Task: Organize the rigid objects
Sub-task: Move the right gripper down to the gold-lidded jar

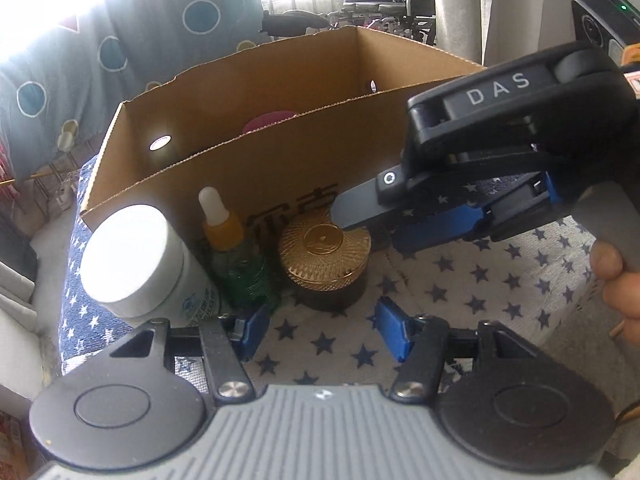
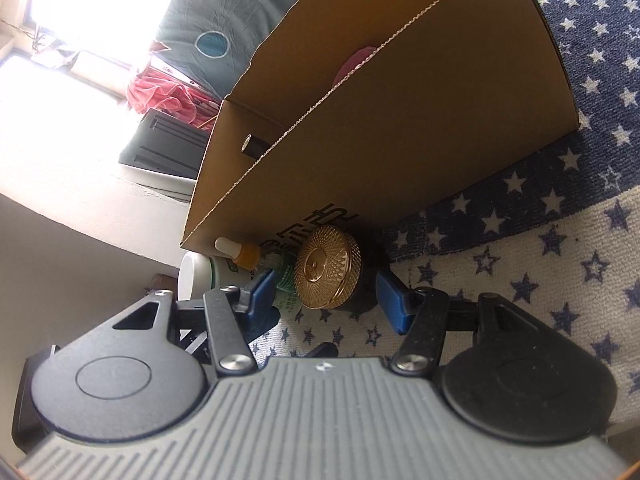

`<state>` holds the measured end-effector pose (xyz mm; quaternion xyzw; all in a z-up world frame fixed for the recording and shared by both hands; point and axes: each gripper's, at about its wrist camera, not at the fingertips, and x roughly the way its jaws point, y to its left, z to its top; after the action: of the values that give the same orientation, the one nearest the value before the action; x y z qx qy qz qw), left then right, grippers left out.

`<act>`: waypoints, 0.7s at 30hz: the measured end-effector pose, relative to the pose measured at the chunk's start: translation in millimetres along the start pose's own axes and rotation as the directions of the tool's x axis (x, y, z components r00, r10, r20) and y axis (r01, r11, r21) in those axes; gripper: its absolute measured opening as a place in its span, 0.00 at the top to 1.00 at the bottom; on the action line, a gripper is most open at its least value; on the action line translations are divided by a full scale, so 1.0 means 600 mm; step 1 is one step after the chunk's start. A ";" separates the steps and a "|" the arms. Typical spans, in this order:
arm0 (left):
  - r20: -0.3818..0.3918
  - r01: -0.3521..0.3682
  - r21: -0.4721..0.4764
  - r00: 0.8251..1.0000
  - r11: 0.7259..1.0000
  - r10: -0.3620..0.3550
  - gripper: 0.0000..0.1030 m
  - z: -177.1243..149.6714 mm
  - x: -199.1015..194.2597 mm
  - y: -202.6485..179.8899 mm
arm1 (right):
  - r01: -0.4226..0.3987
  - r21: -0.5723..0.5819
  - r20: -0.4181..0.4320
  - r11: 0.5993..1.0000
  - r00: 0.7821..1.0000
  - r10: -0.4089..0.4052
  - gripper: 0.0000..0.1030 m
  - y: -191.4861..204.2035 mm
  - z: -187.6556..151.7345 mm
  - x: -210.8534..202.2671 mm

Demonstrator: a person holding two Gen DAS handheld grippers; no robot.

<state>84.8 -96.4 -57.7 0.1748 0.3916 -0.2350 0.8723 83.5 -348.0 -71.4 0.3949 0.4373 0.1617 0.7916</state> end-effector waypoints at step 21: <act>-0.014 0.006 -0.118 1.000 0.993 -0.008 0.53 0.007 0.045 0.009 | 0.035 -0.042 -0.029 0.998 0.999 -0.036 0.59 -0.007 0.003 0.050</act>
<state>106.2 -101.5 -75.2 0.1233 0.4119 -0.2133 0.8773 101.6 -333.5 -91.3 0.3680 0.4525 0.1624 0.7959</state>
